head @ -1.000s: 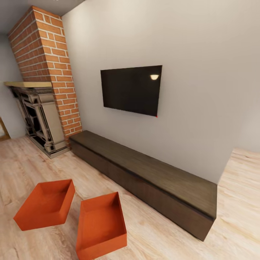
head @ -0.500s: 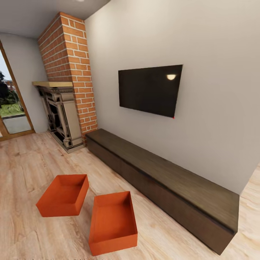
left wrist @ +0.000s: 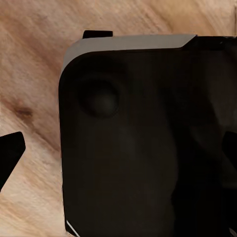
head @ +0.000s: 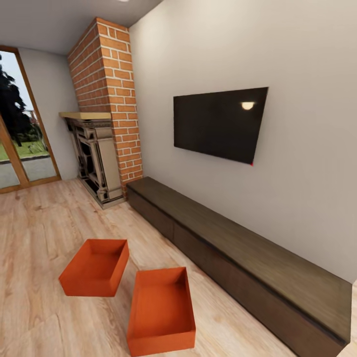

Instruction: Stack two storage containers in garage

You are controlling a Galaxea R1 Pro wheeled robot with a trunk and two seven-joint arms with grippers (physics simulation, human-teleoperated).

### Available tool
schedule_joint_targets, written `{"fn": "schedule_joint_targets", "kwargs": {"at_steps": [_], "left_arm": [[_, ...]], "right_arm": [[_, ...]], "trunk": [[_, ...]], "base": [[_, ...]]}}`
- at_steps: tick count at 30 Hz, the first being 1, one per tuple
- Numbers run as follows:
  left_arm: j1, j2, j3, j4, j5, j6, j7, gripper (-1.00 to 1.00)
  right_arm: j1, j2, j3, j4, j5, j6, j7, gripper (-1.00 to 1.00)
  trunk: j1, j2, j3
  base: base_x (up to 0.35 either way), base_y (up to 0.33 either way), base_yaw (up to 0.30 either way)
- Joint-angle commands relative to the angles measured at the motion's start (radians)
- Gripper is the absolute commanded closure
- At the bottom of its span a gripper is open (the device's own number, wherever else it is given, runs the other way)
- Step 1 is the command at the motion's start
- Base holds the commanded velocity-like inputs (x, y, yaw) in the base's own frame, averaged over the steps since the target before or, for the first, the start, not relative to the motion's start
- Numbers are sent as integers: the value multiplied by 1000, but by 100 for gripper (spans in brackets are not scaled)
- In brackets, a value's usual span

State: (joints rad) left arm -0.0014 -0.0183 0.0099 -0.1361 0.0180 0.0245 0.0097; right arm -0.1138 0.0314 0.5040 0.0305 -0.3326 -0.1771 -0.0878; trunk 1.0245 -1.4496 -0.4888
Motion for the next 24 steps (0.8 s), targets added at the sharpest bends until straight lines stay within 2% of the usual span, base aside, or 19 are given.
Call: {"fn": "schedule_joint_targets", "kwargs": {"at_steps": [1, 15, 19, 24], "left_arm": [[0, 0, 1, -1, 2, 3, 1, -100], [0, 0, 1, -2, 2, 2, 1, -100], [0, 1, 1, -2, 2, 2, 1, -100], [0, 1, 1, -2, 2, 2, 1, -100]], "right_arm": [[-1, 1, 8, 3, -8, -6, -1, -100], [-1, 1, 8, 3, -8, -5, -1, -100], [-1, 2, 8, 3, -7, -5, -1, -100], [-1, 2, 8, 3, -7, -5, -1, -100]], "trunk": [[0, 0, -1], [0, 0, -1], [0, 0, -1], [0, 0, -1]], "base": [[309, -135, 2], [289, -151, 0], [106, -74, 32], [11, -8, 230]]}}
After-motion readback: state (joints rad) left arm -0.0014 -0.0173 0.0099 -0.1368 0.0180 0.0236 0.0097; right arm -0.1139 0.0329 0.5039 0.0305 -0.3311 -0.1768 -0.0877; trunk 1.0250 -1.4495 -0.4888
